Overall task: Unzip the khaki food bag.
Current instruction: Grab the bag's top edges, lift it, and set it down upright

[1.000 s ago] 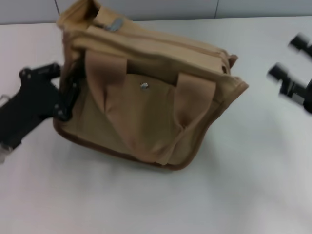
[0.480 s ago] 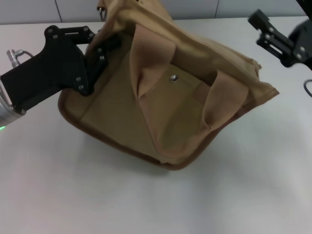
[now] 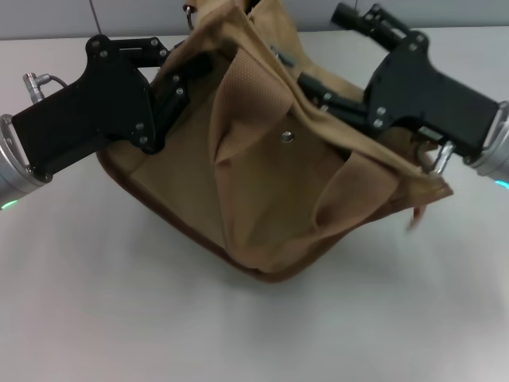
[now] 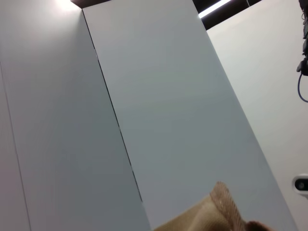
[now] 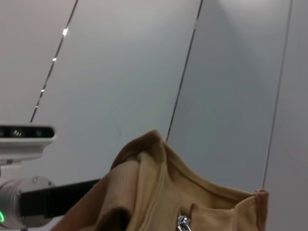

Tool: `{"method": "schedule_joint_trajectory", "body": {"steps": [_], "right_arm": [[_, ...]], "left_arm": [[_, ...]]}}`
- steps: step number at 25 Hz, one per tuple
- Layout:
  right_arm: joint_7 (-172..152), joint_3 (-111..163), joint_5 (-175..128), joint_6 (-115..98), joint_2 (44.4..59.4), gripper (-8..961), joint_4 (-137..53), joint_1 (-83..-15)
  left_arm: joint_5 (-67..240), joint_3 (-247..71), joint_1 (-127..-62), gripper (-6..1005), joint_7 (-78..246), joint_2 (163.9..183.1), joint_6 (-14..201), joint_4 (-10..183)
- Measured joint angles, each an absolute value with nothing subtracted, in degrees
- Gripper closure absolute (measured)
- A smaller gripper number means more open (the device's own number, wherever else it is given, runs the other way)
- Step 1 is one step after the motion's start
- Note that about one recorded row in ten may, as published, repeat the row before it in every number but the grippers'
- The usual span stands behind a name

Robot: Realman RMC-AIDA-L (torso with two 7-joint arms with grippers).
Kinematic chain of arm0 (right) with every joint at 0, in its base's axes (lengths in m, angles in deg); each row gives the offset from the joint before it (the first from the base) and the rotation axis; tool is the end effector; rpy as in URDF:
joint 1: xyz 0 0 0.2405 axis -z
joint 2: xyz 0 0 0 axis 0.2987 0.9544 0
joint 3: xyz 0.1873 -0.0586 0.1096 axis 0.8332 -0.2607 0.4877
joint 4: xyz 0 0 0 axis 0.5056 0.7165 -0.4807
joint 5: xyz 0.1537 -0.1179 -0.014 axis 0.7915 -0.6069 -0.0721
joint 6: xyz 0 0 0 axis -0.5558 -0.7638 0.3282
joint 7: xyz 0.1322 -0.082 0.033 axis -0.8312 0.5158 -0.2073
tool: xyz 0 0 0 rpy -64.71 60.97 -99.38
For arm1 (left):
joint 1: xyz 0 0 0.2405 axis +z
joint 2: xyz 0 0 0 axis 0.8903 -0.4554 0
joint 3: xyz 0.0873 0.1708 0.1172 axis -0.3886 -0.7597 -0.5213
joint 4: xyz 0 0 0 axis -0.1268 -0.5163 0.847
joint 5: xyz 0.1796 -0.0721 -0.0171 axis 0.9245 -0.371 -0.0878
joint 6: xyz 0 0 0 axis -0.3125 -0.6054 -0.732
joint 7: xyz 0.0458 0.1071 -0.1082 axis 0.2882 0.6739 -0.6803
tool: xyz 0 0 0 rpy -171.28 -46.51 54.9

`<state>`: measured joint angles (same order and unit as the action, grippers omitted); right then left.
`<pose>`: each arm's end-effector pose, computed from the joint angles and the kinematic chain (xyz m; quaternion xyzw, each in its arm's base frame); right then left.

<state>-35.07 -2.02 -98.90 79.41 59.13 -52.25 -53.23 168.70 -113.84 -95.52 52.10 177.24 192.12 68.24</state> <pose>0.1649 0.3093 -0.0054 -0.8497 -0.0689 0.4395 0.2830 -0.1736 0.2906 0.0255 -0.8419 0.0990 -0.4635 0.2582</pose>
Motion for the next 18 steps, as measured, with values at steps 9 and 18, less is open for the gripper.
{"method": "schedule_joint_trajectory", "body": {"steps": [9, 18], "right_arm": [[-18.0, -1.5, -97.8, 75.2, 59.11, 190, -41.9, -57.7], [0.4, 2.8, -94.2, 74.9, 59.08, 241, -31.0, -59.3]], "left_arm": [[168.6, -114.2, -95.9, 920, 52.1, 177.31, 192.9, 68.4], [168.4, -114.5, -96.3, 920, 52.3, 177.42, 193.4, 68.6]]}}
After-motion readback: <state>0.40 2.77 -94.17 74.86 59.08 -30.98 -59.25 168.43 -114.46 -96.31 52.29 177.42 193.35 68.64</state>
